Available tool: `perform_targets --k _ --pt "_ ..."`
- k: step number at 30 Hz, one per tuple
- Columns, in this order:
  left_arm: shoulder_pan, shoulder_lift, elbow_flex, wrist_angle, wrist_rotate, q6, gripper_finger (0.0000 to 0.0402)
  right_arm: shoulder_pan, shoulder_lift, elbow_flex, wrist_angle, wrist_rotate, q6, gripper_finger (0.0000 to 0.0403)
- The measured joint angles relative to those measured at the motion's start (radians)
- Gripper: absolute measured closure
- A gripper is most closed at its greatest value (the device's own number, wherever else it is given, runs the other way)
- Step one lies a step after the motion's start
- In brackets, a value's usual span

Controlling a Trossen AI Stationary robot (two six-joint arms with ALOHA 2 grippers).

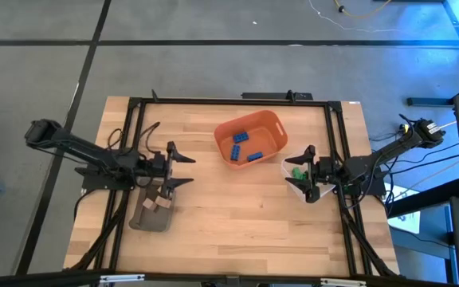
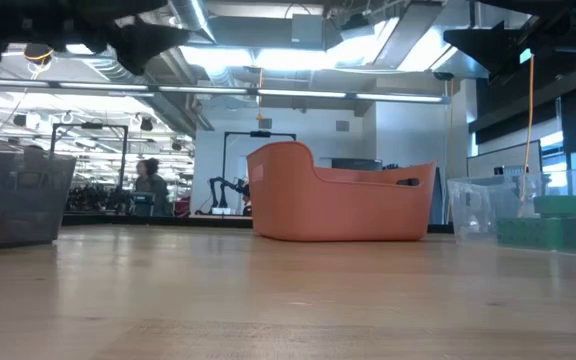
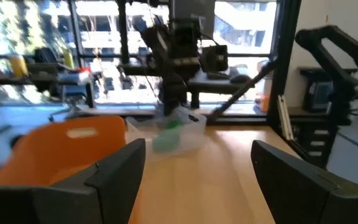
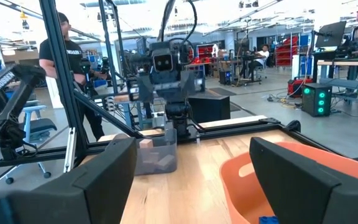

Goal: Sort & place blocks by color
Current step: Return to Home Position

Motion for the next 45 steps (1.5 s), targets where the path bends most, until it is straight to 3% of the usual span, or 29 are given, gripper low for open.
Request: perform_targets --k 7,11,16,22,26,30,35,45 --pt "0.018 -0.365 0.000 -0.357 -0.116 0.081 0.0181 0.000 0.000 0.000 -0.022 0.000 0.030 0.0089" --pt "0.052 -0.510 -0.045 -0.417 -0.105 0.069 0.0261 0.000 0.000 0.000 -0.016 0.001 0.029 0.0089" --pt "0.067 -0.602 -0.205 -0.359 -0.092 0.007 0.0384 0.000 0.000 0.000 -0.003 0.052 0.044 0.0089" --pt "0.063 -0.626 -0.220 -0.471 -0.098 -0.078 0.0399 -0.001 0.000 0.000 -0.004 0.056 0.088 0.0089" --pt "0.062 -0.635 -0.220 -0.427 -0.089 -0.058 0.0401 -0.023 -0.018 0.023 -0.098 0.172 0.104 0.0108" --pt "0.062 -0.634 -0.220 -0.431 -0.032 -0.059 0.0401 -0.050 -0.101 0.077 -0.338 0.173 0.133 0.0198" --pt "0.062 -0.634 -0.220 -0.438 0.031 -0.064 0.0401 -0.076 -0.265 0.116 -0.687 0.132 0.217 0.0374" --pt "0.062 -0.634 -0.220 -0.439 0.031 -0.075 0.0399 -0.093 -0.627 0.067 -0.876 0.038 0.229 0.0399"
